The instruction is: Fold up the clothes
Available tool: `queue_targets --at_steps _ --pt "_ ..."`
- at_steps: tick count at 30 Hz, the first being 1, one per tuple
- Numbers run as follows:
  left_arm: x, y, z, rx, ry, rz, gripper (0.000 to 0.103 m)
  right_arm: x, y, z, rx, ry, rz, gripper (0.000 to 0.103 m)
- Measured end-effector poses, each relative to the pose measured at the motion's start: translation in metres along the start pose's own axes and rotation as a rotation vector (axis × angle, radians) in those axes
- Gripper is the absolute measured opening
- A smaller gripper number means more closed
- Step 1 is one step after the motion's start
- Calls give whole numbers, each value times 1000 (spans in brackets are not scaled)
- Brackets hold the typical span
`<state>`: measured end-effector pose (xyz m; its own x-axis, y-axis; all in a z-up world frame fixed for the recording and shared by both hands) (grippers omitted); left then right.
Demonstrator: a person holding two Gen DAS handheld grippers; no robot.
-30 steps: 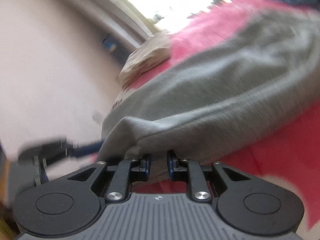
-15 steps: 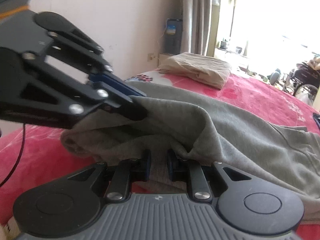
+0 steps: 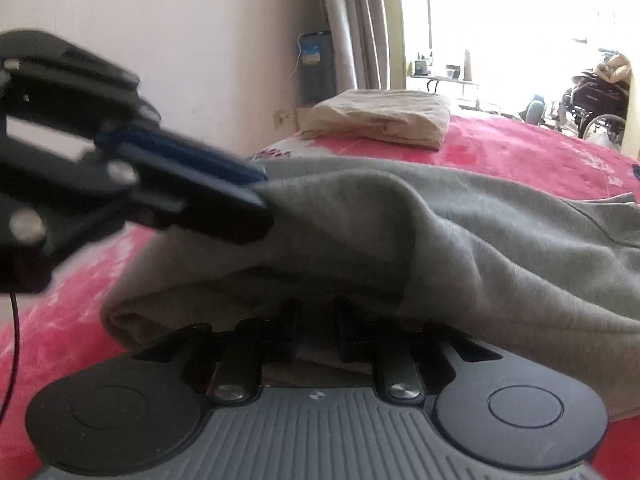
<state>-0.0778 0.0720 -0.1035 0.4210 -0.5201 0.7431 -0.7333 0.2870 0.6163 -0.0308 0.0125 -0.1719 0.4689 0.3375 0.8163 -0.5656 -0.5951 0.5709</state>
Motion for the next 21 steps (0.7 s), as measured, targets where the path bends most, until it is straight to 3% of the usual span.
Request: queue_targets --at_steps 8,13,19,21 --pt "0 4 -12 -7 32 5 6 0 42 -12 27 133 61 20" --pt "0 5 -11 -19 42 13 5 -6 25 -21 29 176 22 20" --pt "-4 3 -6 -23 56 5 5 -8 -1 -33 0 195 37 20" --pt "-4 2 -7 -21 67 10 5 -7 12 -36 -13 252 61 20"
Point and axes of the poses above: each gripper's, at about its wrist camera, not at the fingertips, and y roughly against the way its jaws point, z to its right, x to its top, the point moved 5 cm from there along -y, roughly the way its jaws point, and after that the axes turned 1 degree about -x, right-handed, at the moved point
